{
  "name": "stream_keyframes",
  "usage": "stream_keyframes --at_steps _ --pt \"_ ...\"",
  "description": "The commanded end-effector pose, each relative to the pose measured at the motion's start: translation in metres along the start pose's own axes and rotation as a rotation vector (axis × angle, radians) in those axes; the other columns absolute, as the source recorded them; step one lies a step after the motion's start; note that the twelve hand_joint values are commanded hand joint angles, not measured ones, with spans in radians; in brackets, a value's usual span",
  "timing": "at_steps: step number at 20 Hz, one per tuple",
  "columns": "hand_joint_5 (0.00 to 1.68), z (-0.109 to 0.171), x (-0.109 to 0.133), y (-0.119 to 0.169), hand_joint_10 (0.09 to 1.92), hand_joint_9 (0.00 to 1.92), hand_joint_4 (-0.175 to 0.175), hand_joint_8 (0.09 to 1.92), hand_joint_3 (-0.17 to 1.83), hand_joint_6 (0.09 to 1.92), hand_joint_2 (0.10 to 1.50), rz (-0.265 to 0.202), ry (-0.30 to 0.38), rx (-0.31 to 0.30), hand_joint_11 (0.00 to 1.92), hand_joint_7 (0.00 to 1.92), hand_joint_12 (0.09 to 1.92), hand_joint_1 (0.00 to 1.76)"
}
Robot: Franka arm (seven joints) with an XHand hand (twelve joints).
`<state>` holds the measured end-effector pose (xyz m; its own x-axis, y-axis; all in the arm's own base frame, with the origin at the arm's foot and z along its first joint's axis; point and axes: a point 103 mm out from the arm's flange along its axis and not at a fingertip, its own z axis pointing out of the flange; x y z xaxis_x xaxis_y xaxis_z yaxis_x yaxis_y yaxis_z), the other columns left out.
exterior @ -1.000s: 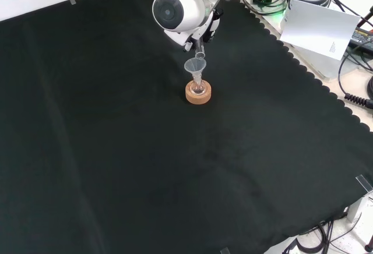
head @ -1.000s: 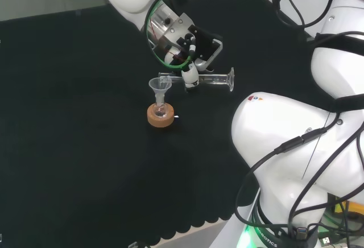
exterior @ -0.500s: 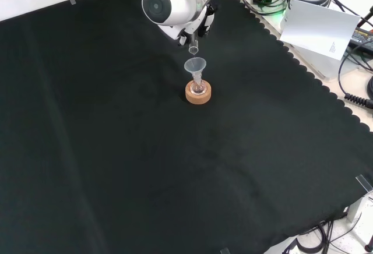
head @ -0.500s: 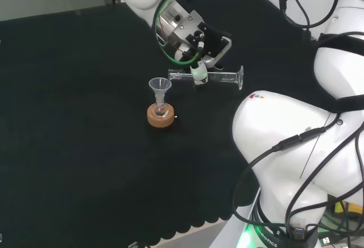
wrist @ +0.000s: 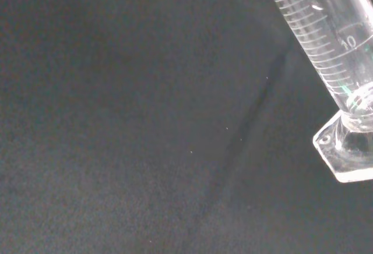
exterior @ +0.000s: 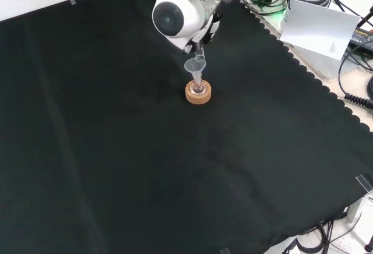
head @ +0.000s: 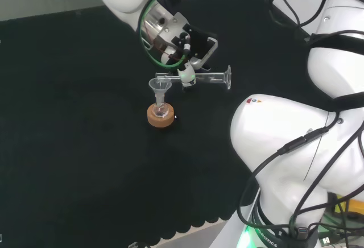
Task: Pour the water from the graduated cylinder into the round-bottom flask.
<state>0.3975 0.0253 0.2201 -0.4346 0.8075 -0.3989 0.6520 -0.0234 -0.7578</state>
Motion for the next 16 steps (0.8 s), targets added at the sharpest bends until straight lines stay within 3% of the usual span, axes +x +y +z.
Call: stream_keyframes --at_steps 1,16 --pt "0.86 -0.003 0.006 0.001 0.09 1.48 -0.122 0.42 0.00 1.19 1.19 0.014 -0.016 0.028 1.40 1.20 0.67 1.10" --pt "0.85 0.008 -0.015 -0.003 0.09 1.48 -0.124 0.42 0.00 1.20 1.19 0.022 -0.016 0.034 1.40 1.20 0.67 1.10"
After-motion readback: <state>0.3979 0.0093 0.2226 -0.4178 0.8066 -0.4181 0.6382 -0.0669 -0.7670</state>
